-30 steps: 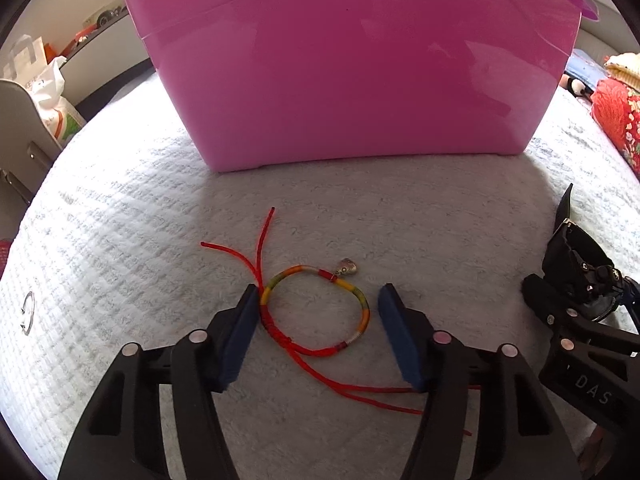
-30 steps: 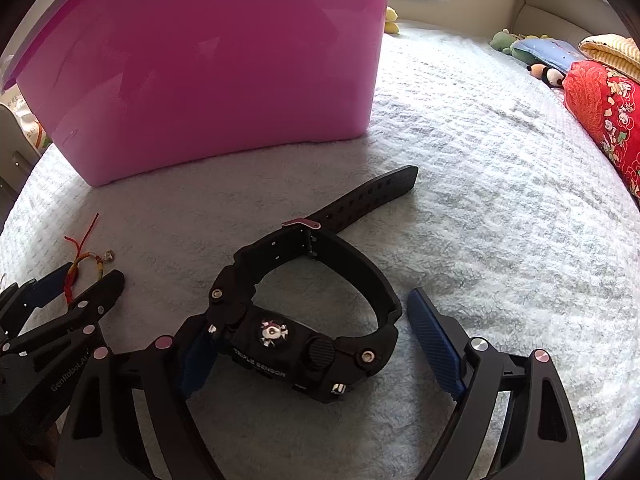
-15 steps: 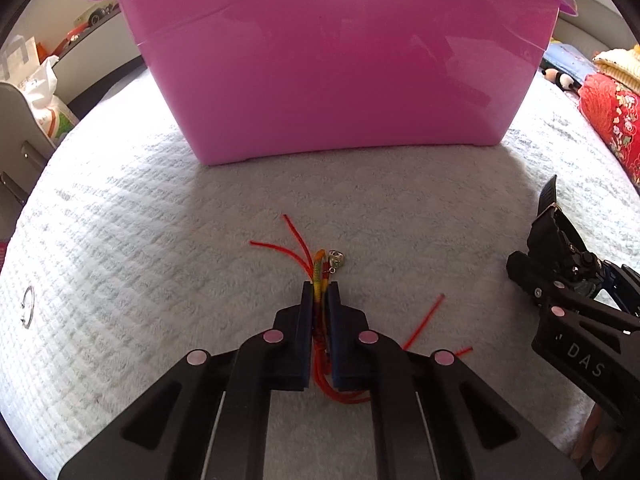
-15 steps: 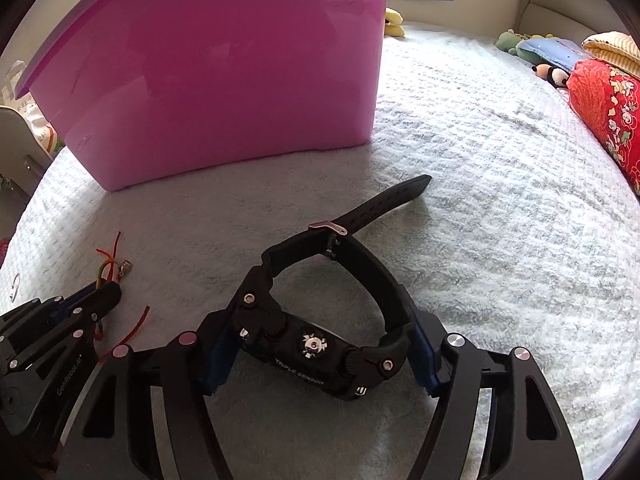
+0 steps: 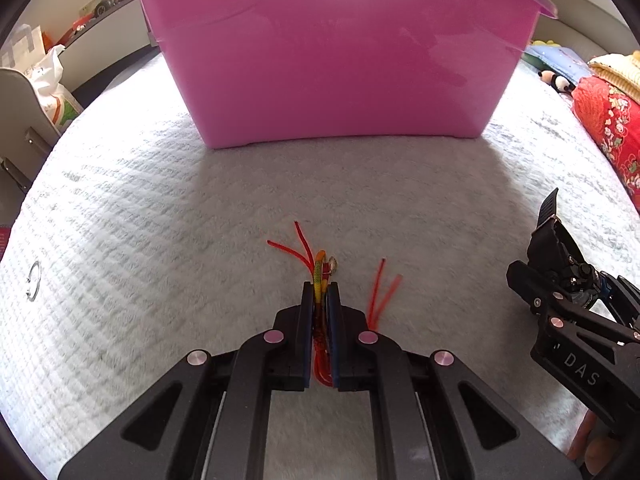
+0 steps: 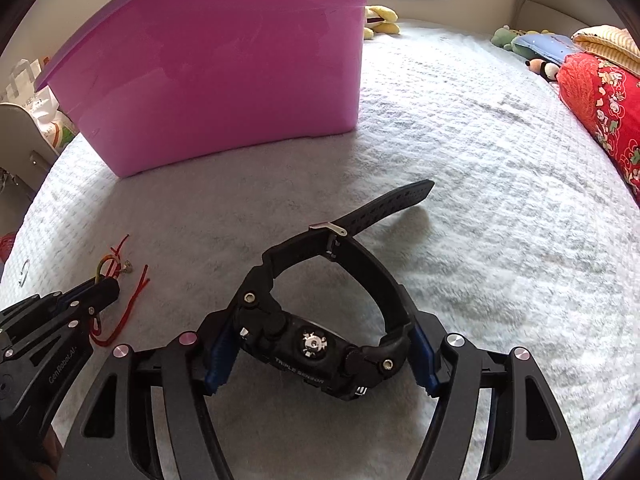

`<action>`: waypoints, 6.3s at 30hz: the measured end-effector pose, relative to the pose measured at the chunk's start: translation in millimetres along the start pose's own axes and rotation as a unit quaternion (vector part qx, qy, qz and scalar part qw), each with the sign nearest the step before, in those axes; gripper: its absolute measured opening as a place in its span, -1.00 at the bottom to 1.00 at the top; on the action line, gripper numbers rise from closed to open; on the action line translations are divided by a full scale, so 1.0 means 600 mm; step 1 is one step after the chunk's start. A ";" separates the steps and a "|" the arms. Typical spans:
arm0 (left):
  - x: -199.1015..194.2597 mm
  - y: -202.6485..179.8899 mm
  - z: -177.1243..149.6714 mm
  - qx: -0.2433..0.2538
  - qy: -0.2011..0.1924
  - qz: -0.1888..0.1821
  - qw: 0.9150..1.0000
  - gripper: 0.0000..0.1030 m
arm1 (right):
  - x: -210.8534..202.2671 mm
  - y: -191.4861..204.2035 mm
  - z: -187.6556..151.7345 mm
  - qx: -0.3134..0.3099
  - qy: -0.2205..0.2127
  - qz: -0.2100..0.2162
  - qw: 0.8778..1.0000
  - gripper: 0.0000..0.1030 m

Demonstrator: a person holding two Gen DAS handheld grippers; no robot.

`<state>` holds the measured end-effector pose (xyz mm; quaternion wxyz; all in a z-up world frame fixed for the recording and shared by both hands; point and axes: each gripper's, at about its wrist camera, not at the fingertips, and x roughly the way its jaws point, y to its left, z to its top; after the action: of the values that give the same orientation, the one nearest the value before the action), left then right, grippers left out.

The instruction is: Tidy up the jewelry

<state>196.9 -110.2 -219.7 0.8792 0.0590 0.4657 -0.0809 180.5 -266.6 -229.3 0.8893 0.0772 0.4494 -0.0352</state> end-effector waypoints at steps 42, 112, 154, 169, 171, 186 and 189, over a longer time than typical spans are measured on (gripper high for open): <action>-0.360 0.034 0.378 -0.036 -0.086 -0.012 0.996 -0.86 | -0.371 0.021 0.375 -0.040 -0.069 0.047 0.996 0.31; -0.095 0.137 0.539 -0.098 0.100 0.040 0.989 0.85 | -0.040 0.109 0.550 -0.096 0.195 0.054 0.975 0.40; -0.235 0.111 0.522 -0.070 0.079 0.041 0.994 0.86 | -0.181 0.110 0.522 -0.086 0.193 0.029 0.977 0.40; -0.252 0.116 0.519 -0.073 0.075 0.044 0.994 0.86 | -0.201 0.112 0.524 -0.094 0.186 0.025 0.978 0.40; -0.252 0.116 0.518 -0.073 0.076 0.042 0.994 0.86 | -0.203 0.113 0.524 -0.095 0.186 0.025 0.978 0.40; -0.256 0.117 0.514 -0.074 0.077 0.038 0.994 0.86 | -0.210 0.114 0.524 -0.097 0.186 0.023 0.978 0.40; -0.257 0.119 0.514 -0.076 0.079 0.036 0.993 0.86 | -0.211 0.114 0.524 -0.098 0.186 0.023 0.977 0.40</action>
<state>375.6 -81.9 82.6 0.8438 0.0148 0.5364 -0.0088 364.0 -253.1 63.3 0.7940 0.0050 0.6063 0.0447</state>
